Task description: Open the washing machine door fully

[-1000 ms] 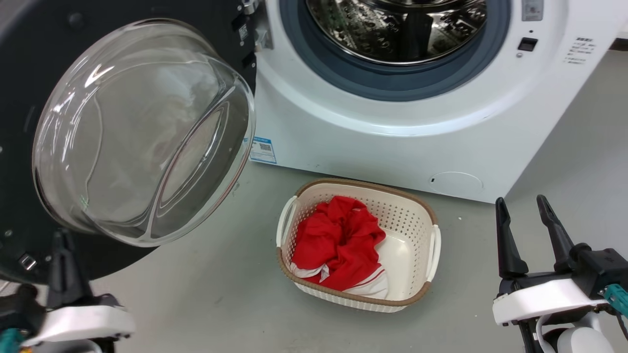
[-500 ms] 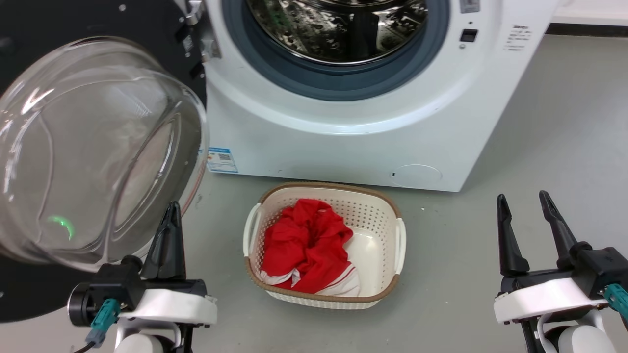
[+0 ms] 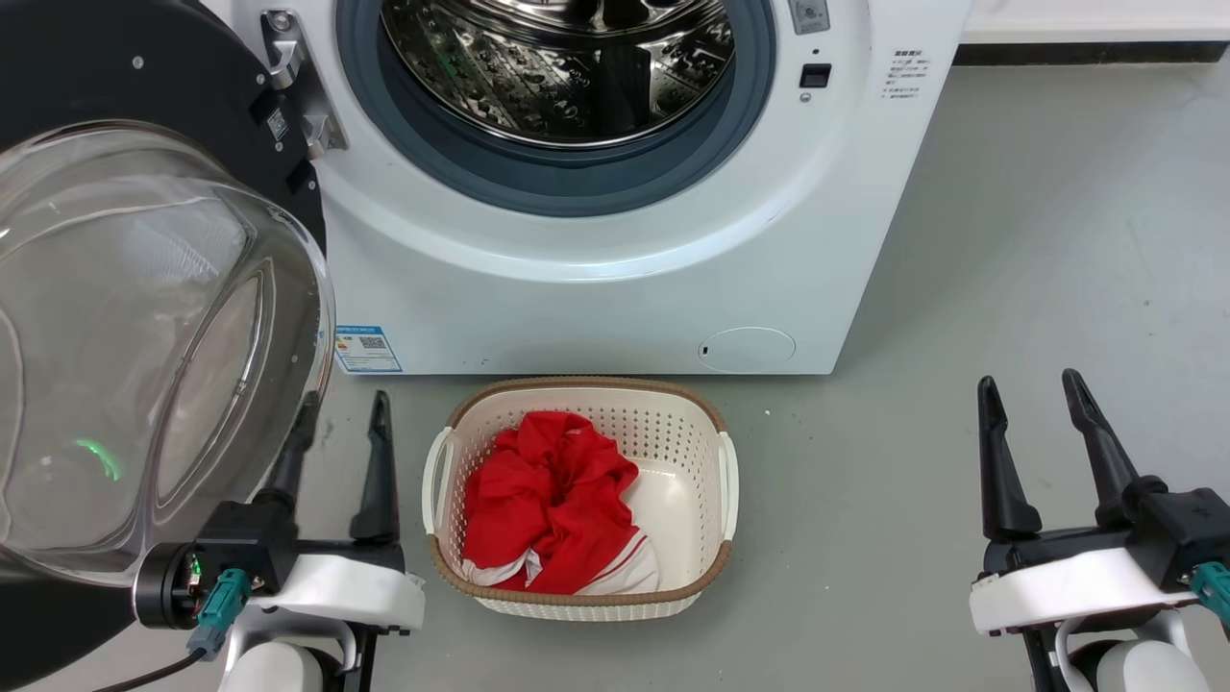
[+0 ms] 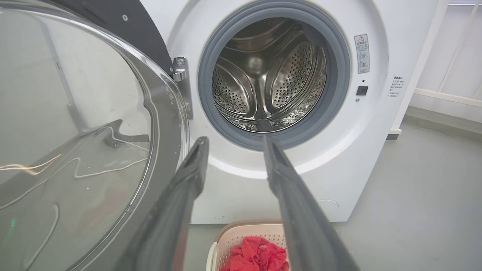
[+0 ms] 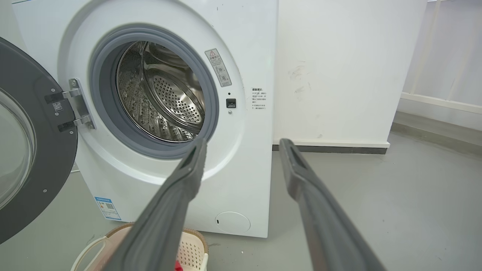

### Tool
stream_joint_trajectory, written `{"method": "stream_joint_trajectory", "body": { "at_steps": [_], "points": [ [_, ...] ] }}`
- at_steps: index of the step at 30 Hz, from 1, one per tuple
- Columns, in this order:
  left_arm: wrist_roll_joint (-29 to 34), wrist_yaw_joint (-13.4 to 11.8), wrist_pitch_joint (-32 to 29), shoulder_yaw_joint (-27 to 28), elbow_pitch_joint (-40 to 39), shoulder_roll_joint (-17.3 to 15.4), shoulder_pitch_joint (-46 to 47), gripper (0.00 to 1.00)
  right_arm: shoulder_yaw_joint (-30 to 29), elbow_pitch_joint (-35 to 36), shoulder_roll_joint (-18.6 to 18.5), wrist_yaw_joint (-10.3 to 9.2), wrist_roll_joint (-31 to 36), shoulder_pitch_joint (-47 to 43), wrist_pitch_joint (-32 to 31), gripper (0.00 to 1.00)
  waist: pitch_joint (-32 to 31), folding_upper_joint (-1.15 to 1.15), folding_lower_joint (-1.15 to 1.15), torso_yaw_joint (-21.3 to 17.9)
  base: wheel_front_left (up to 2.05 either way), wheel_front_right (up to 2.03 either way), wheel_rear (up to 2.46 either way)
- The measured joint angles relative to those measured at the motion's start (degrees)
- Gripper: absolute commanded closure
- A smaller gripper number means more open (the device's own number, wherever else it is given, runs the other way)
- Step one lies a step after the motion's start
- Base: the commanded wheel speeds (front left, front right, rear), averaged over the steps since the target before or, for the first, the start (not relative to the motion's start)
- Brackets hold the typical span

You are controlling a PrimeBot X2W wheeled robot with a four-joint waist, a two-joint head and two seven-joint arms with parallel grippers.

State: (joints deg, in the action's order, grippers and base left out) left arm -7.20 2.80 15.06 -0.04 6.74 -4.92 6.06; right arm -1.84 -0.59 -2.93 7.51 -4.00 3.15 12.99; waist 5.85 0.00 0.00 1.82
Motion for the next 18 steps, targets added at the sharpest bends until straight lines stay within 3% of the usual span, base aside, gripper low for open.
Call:
{"method": "stream_joint_trajectory", "body": {
  "at_steps": [18],
  "points": [
    [0.2, -0.8, 0.0, -0.4, 0.4, -1.3, 0.0, 0.00, 0.1, -1.3, 0.0, 0.00, -1.1, -0.7, 0.2, 0.00, -0.4, 0.00, 0.00, -0.2, 0.00, 0.00, 0.00]
  ]
}}
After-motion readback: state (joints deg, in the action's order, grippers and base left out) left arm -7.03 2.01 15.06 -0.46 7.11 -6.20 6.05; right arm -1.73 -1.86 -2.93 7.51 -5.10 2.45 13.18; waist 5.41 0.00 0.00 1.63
